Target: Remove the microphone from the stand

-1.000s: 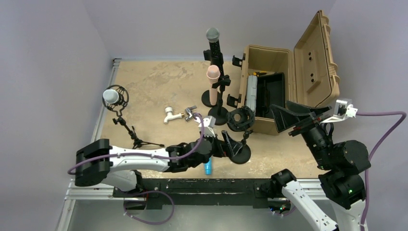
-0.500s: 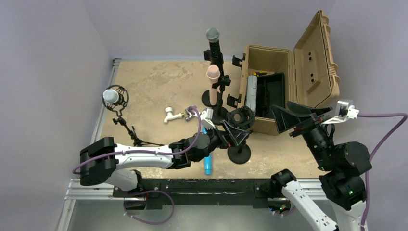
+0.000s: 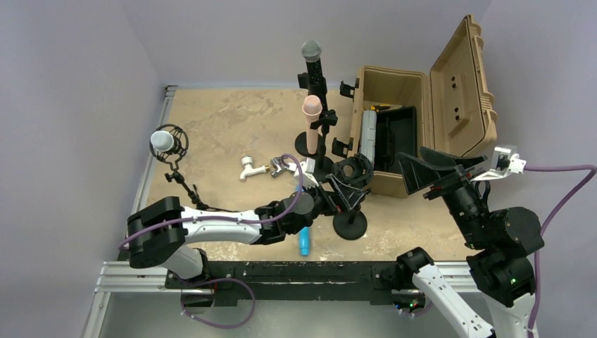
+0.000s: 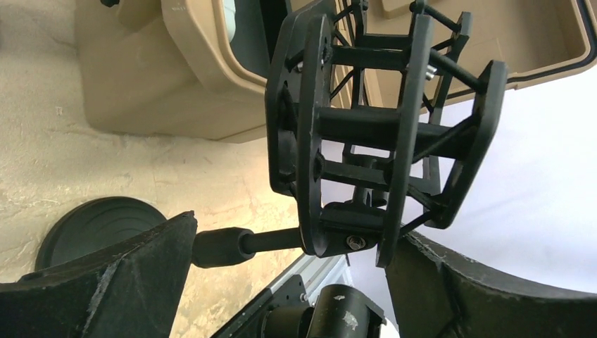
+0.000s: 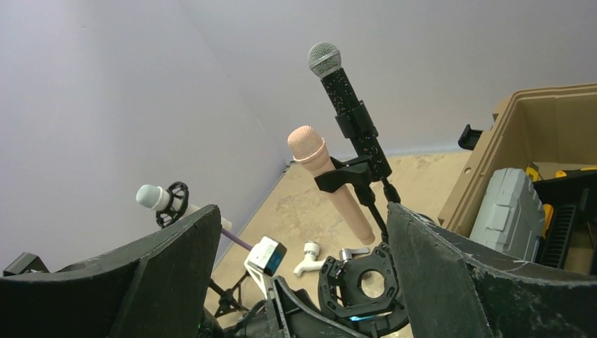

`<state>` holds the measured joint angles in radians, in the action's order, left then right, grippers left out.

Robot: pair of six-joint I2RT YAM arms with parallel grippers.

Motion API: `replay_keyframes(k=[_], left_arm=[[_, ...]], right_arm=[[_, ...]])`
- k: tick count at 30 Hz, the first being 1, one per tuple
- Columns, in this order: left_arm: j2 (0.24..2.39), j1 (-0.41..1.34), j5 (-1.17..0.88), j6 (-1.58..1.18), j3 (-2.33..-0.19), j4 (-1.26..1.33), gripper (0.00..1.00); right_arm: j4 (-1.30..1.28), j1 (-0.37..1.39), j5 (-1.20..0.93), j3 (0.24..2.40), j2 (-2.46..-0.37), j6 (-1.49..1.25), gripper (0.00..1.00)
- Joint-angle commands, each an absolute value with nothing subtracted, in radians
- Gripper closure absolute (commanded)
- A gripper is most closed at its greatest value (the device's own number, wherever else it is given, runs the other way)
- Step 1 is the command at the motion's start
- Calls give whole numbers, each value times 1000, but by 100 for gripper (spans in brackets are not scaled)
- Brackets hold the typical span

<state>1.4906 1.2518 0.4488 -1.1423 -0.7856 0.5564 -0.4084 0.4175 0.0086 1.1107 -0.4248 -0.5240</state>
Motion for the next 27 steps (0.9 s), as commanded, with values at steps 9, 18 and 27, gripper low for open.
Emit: replay_keyframes(k=[9,18,27], left_arm=[[1536,1267,479,-1299,-852,145,10],[1602,1272,470,-1363,-814,123,12],[1593,1279,508,-1284,-802,144,12]], right_arm=[[-337,420,2,1088,-443,-532,14],[-323,419,-18,1076,-449,-535,14],[-315,419,-24,1062,-448,-543,14]])
